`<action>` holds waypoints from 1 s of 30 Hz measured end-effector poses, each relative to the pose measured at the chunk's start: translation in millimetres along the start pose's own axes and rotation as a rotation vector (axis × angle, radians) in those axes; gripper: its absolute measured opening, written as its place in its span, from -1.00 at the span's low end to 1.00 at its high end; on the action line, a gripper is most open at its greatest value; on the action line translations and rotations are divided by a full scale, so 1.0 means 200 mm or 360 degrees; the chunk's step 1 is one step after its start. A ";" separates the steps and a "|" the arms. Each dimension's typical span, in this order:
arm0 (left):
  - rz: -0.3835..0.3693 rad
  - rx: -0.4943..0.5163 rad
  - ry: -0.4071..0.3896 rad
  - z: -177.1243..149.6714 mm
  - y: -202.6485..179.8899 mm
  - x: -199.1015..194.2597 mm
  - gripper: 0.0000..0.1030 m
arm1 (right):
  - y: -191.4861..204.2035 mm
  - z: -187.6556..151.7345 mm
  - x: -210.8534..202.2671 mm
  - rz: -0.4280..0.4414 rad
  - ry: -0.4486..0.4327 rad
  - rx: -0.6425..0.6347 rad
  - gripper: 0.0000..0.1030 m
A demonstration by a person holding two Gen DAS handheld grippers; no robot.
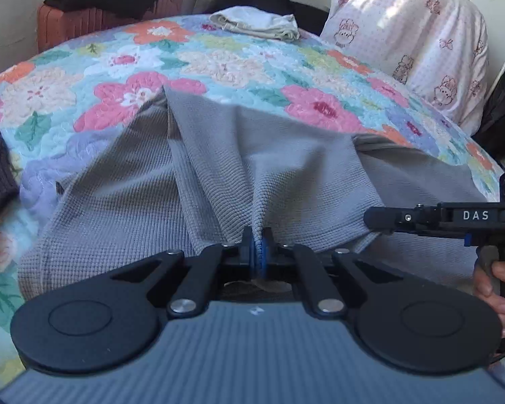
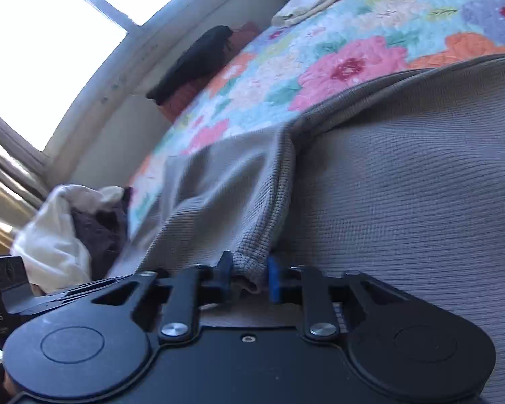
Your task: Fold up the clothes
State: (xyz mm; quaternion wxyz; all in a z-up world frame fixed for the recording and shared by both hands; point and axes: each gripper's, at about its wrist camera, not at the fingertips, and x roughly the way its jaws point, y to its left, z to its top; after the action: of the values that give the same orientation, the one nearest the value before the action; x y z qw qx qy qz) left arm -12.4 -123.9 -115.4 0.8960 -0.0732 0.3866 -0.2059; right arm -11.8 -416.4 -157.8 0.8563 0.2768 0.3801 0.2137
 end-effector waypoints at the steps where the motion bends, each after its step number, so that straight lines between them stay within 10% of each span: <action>1: -0.0016 -0.0011 -0.0020 0.01 0.00 -0.03 -0.94 | 0.01 0.00 -0.02 0.0029 -0.0031 -0.0005 -0.54; 13: 0.0244 -0.0259 0.0146 -0.06 0.30 -0.14 -0.84 | 0.10 -0.03 -0.04 -0.0457 0.0112 -0.0272 -0.52; 17: 0.0284 -0.0430 0.0102 -0.05 0.44 -0.23 -0.10 | 0.28 -0.01 -0.07 -0.0567 0.0015 -0.0458 -0.23; 23: 0.0361 -0.0509 0.0241 -0.09 0.52 -0.16 0.40 | 0.52 -0.05 0.05 -0.0380 0.0055 -0.0661 0.10; 28: 0.0135 -0.0681 0.0128 -0.12 0.60 -0.07 0.31 | 0.67 -0.14 0.23 -0.0265 0.0207 -0.0835 0.12; 30: 0.0060 -0.0667 0.0037 -0.10 0.58 -0.09 -0.75 | 0.72 -0.19 0.26 -0.0242 0.0233 -0.0921 0.19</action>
State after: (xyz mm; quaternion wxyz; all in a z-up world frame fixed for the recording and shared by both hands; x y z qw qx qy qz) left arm -1.6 -10.0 -151.8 0.8603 -0.2482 0.4327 -0.1049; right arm -31.5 -265.8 -115.1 0.8835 -0.0238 0.3838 0.2677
